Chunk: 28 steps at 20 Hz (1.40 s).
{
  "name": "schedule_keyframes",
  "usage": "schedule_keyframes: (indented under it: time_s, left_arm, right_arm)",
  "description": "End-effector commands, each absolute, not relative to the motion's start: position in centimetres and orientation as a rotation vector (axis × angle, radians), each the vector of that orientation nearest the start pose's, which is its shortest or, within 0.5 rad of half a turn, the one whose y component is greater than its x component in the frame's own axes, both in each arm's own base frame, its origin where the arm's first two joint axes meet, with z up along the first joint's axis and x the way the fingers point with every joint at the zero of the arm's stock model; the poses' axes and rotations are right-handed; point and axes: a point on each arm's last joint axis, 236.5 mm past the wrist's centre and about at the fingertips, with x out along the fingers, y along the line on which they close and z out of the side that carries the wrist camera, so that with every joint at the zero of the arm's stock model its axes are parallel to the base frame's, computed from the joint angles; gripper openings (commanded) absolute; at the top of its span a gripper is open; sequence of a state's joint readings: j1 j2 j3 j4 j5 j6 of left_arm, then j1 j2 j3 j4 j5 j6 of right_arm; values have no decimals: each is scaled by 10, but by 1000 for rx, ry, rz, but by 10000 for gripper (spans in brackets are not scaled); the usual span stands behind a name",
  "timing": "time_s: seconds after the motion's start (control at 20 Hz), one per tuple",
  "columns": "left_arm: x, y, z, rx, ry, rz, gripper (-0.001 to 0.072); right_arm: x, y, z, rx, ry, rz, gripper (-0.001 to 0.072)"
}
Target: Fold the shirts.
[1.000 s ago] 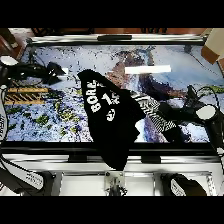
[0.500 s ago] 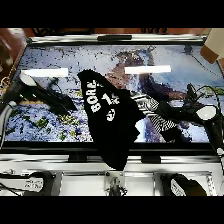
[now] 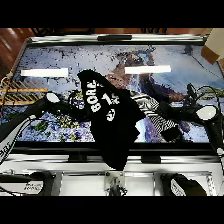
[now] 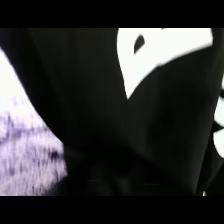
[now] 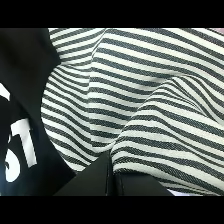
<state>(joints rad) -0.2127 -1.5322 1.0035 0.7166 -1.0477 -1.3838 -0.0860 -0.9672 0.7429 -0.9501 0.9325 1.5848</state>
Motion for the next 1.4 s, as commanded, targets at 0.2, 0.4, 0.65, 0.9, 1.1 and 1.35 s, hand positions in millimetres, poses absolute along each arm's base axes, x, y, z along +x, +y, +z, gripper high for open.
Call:
schedule_keyframes:
  time_s: [0.2, 0.4, 0.65, 0.9, 1.1, 1.35]
  left_arm:
    - [365, -202, -15, -603, 1386, -627, 50]
    - [432, -116, 110, -605, 1037, -541, 50]
    - [458, 5, 249, -615, 694, -343, 50]
    - [447, 32, 256, -595, 700, -303, 50]
    - [443, 33, 242, -584, 755, -298, 50]
    - [389, -8, 209, -483, 1019, -453, 50]
  right_arm:
    - [361, 70, 39, 648, 973, 124, 69]
    - [413, 39, 127, 499, 696, 95, 69]
    - [436, 17, 261, 354, 391, 87, 69]
    - [417, 20, 286, 322, 372, 100, 69]
    - [398, -6, 269, 175, 455, 2, 69]
    - [387, -6, 273, 216, 460, -9, 69]
